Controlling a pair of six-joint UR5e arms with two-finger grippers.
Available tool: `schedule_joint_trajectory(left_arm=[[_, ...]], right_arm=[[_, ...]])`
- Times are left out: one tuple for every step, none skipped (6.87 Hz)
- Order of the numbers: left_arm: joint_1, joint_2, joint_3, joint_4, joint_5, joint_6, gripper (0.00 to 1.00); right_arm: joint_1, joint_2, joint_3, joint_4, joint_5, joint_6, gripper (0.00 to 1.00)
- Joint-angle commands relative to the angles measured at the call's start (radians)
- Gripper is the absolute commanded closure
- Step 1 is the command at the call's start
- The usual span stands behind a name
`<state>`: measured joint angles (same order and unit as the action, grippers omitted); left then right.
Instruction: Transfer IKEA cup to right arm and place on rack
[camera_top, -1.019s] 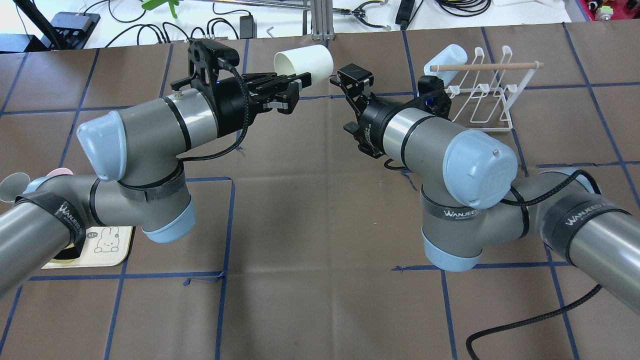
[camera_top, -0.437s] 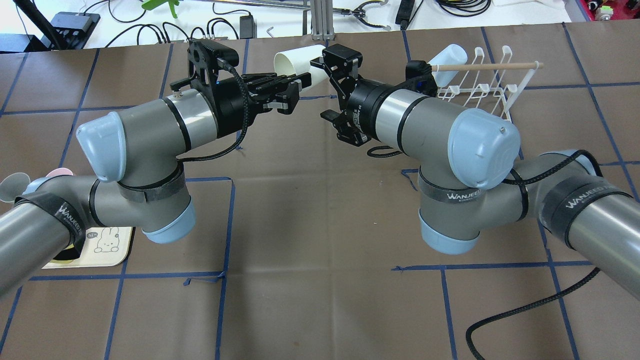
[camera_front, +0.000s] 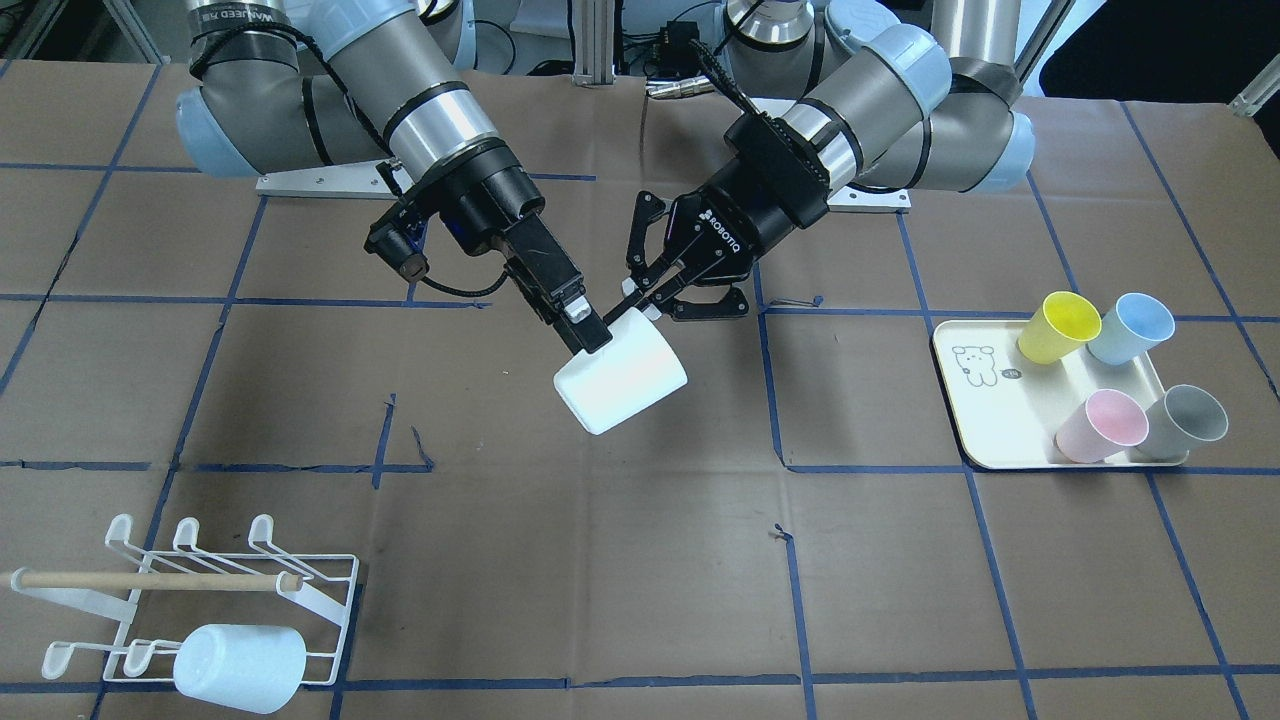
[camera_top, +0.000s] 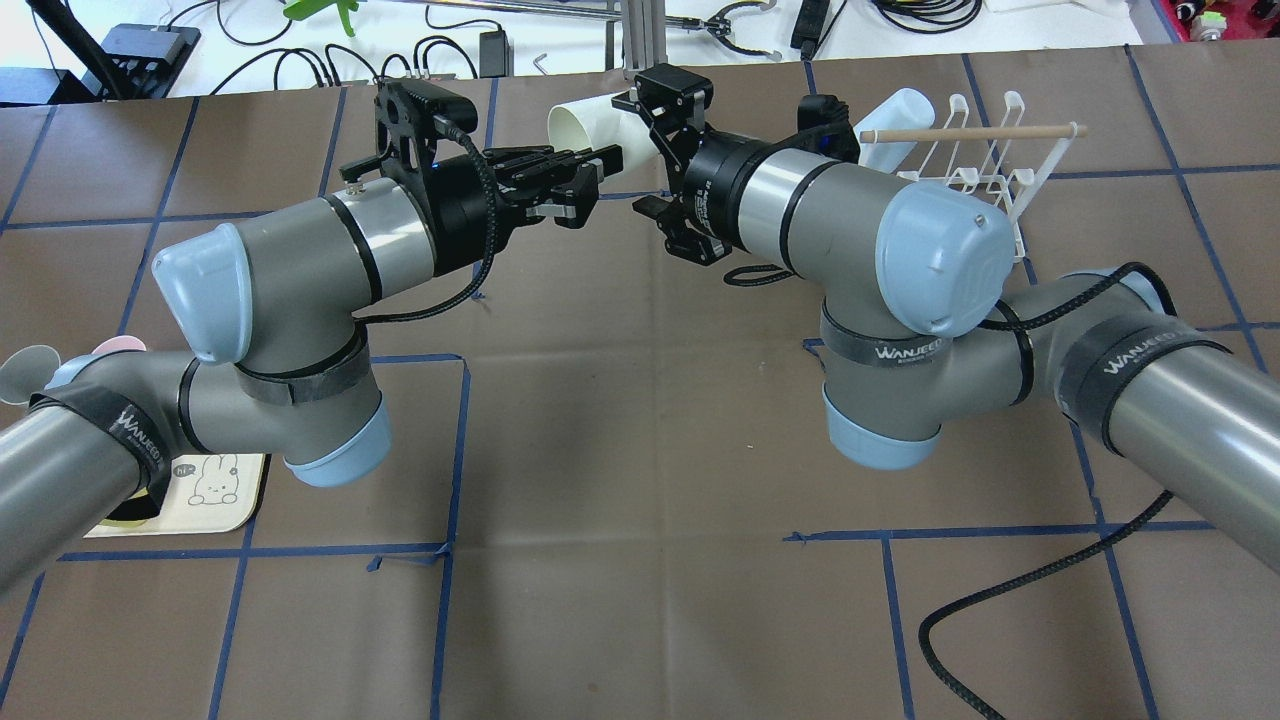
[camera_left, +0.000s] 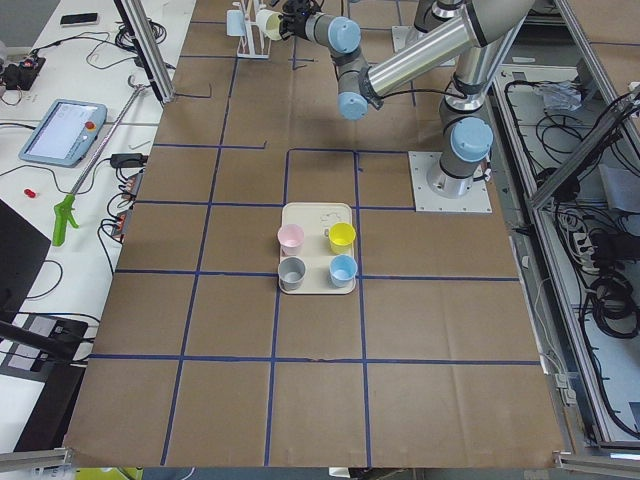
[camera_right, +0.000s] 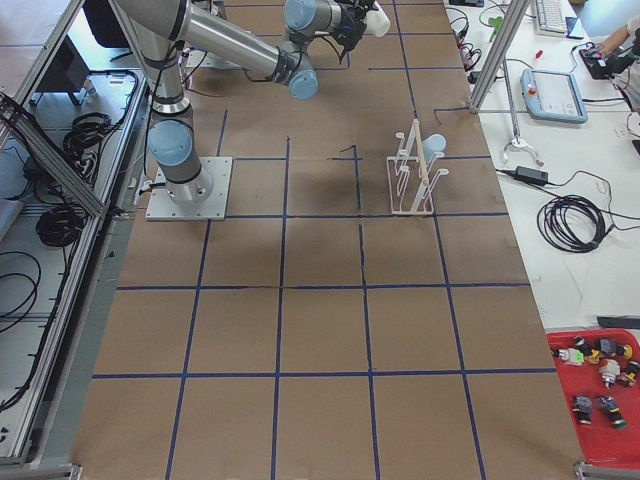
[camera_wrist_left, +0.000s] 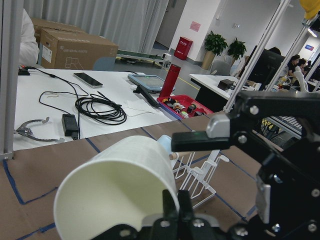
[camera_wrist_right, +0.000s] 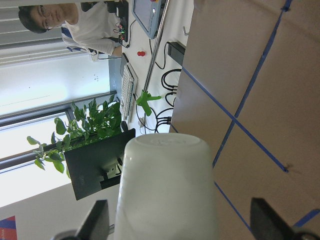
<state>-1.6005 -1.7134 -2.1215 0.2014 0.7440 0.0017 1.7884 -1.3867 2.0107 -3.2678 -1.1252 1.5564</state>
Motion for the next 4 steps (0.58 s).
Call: schedule_joint_trajectory(left_arm=[[0.001,0.001,0.000,0.000,0.000,-0.003,0.99],[-0.001,0.002,0.002,0.000,0.000,-0.005,0.99],[0.001,0.002,0.002,0.000,0.000,-0.005,0.99],[-0.001,0.002,0.002,0.000,0.002,-0.005,0.99]], right_arm=[[-0.001,0.031,-0.026,-0.003,-0.001,0.001,0.00],[-0.001,0.044,-0.041,-0.003,-0.001,0.001,0.00],[-0.001,0.055,-0.050,-0.001,-0.007,0.001,0.00],[-0.001,0.063,-0.062,0.002,-0.010,0.001,0.00]])
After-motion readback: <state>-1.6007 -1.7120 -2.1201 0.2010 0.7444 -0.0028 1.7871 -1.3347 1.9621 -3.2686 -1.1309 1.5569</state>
